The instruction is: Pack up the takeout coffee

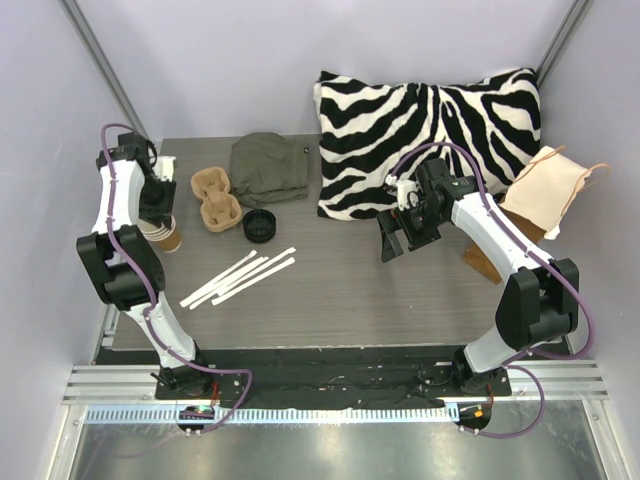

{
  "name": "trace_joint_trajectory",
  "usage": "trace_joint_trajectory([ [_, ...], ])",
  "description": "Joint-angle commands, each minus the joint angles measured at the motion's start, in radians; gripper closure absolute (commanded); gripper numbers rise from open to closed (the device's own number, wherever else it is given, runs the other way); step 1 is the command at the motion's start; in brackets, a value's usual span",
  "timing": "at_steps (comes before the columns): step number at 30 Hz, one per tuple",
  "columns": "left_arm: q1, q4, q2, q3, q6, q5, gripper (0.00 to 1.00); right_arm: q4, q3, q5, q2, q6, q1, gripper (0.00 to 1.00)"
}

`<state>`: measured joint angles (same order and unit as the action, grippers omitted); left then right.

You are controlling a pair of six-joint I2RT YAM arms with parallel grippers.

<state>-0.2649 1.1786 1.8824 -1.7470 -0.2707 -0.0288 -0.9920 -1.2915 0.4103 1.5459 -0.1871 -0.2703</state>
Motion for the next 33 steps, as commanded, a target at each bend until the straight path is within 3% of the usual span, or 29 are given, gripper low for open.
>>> trace_joint_trajectory([
  [1,-0.007,-0.004,-0.039,-0.032,-0.005,-0.023,0.69,-0.002,-0.038,0.018,-0.009,-0.012,0.002,0.0],
  [10,-0.007,0.006,-0.042,-0.051,-0.004,-0.025,0.78,0.003,-0.037,0.018,-0.009,-0.014,0.002,0.0],
  [19,-0.007,0.015,-0.051,-0.071,-0.004,-0.019,0.99,0.006,-0.038,0.021,-0.006,-0.012,0.002,0.0],
  [33,0.01,0.058,-0.08,-0.132,-0.019,0.02,1.0,0.013,-0.038,0.035,-0.006,-0.012,0.002,0.0],
])
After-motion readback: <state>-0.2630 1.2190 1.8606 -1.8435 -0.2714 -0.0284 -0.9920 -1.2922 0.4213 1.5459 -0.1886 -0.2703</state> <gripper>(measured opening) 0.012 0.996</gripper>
